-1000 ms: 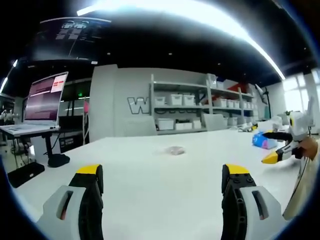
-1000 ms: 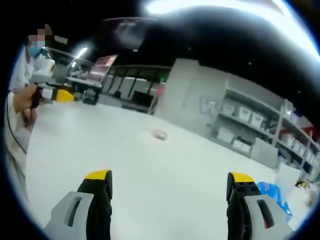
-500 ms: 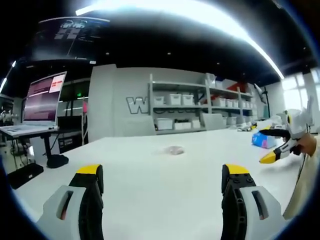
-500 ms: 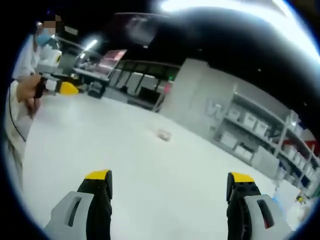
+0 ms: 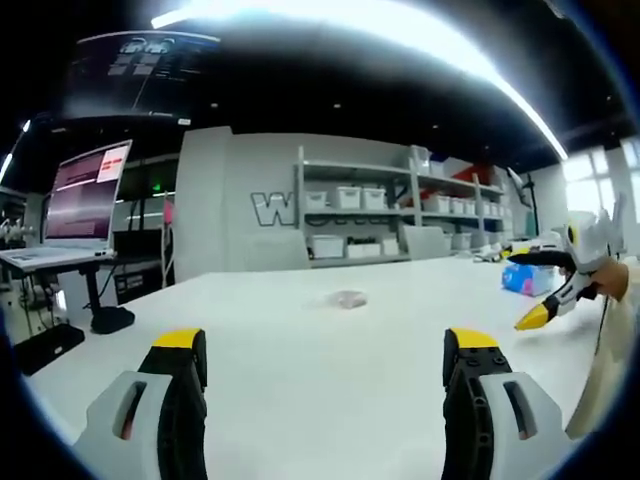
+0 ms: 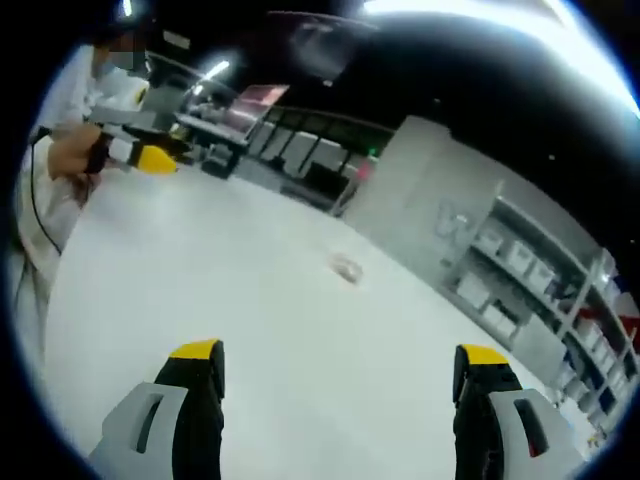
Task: Open the resealable bag by pulling the two sides of the seal apart until the entire bag opening is separated and visibly accessible.
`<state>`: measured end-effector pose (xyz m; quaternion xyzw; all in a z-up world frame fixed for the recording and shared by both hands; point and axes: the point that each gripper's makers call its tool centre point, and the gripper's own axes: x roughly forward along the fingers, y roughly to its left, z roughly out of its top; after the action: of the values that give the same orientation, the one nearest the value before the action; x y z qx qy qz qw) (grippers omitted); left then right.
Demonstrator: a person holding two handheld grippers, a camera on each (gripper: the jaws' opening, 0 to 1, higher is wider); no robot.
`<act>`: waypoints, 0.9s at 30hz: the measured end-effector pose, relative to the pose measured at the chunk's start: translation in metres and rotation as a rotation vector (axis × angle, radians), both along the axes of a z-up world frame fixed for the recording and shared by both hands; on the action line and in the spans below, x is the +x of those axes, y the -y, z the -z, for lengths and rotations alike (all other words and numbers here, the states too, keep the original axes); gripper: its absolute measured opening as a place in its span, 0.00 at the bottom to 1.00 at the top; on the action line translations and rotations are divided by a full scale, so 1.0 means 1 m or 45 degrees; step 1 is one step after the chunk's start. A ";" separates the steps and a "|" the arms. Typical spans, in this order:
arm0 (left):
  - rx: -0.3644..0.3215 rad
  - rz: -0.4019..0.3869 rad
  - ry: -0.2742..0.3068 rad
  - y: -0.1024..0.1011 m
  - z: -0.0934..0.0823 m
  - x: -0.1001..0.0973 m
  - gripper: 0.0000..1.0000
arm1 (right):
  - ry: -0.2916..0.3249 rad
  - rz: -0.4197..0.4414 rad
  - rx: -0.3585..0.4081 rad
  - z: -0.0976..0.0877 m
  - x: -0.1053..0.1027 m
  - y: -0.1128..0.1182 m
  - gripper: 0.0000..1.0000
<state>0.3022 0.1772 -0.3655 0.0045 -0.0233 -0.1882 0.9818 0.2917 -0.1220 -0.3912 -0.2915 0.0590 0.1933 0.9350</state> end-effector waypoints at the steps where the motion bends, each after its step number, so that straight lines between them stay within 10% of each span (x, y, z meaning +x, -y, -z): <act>1: -0.001 0.000 0.001 0.000 0.000 0.000 0.97 | -0.001 -0.004 -0.003 0.000 0.001 -0.001 0.97; 27: -0.022 -0.004 -0.003 -0.005 0.002 -0.003 0.97 | -0.014 0.032 0.281 -0.010 0.017 -0.010 0.96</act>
<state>0.2995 0.1820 -0.3676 -0.0040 -0.0237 -0.1865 0.9822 0.3086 -0.1120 -0.3816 -0.1850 0.0461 0.1886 0.9634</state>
